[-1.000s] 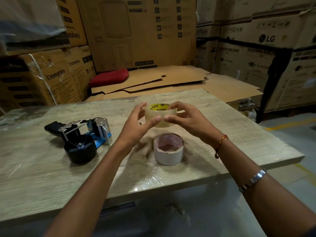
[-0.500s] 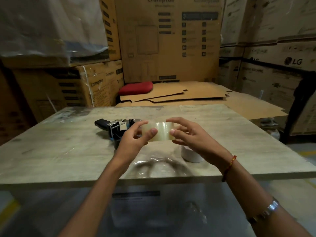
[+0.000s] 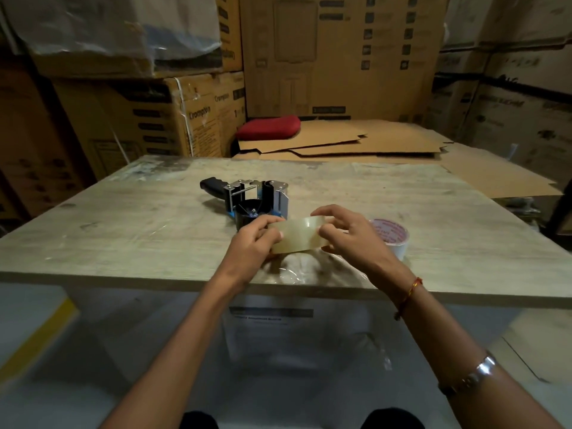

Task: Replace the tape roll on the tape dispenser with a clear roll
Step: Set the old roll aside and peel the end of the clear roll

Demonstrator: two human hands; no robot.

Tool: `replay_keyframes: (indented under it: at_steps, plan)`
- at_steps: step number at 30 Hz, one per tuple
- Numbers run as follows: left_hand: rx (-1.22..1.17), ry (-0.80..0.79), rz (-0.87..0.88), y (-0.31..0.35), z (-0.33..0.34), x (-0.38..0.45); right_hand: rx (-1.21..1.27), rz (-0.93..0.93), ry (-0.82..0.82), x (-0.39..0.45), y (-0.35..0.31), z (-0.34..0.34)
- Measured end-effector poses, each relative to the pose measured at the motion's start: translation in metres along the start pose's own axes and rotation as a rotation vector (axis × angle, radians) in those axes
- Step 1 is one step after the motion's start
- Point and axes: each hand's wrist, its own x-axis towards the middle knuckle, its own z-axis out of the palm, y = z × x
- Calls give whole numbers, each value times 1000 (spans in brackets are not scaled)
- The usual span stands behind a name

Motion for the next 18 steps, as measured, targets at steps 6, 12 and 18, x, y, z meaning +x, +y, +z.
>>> replay_keyframes:
  at_steps: [6, 12, 18]
  plan:
    - [21, -27, 24, -1, -1, 5, 28, 18, 56, -3, 3, 2]
    - [-1, -25, 68, -7, -3, 3, -103, -30, 122, -3, -1, 11]
    - [69, -19, 109, -13, 0, 3, -120, -76, 144, -4, -1, 16]
